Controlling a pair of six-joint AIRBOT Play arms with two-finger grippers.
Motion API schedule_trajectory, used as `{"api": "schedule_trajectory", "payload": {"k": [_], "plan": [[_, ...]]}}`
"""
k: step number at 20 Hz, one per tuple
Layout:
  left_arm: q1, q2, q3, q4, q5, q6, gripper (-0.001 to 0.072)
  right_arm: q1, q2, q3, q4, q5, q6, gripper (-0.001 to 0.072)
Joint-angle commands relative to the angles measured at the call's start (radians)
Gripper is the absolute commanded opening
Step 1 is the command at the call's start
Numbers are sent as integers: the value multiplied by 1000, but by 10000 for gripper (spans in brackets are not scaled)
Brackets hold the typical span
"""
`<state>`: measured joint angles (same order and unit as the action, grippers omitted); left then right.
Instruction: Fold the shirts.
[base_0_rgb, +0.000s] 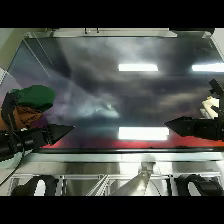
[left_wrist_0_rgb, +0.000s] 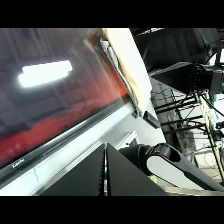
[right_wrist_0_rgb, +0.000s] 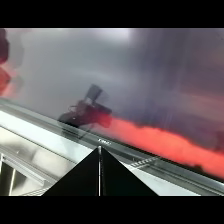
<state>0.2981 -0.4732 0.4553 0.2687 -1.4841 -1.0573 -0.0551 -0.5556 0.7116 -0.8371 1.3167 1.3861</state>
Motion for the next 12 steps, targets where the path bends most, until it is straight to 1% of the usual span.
{"api": "schedule_trajectory", "payload": {"k": [1, 4, 5, 6, 8, 9, 10, 11, 12], "plan": [[0, 1, 0, 1, -2, 0, 12, 1, 1, 0, 1, 0, 0, 17], [6, -4, 22, 7, -6, -2, 10, 1, 1, 0, 1, 0, 0, 18], [28, -25, 73, 34, 0, -30, 10, 1, 1, 0, 1, 0, 0, 18], [63, -64, 155, 85, 21, -63, 10, 1, 1, 0, 1, 0, 0, 18], [173, -181, 389, 257, 106, -97, 13, 1, 1, 0, 1, 0, 0, 18], [234, -253, 527, 348, 138, -94, 111, 1, 1, 0, 1, 0, 1, 18], [285, -332, 661, 439, 170, -93, 483, 1, 0, 0, 1, 0, 0, 18], [315, -411, 778, 522, 201, -95, 720, 1, 1, 0, 1, 0, 0, 18], [331, -498, 889, 606, 220, -94, 710, 1, 1, 0, 1, 0, 0, 17]]}}
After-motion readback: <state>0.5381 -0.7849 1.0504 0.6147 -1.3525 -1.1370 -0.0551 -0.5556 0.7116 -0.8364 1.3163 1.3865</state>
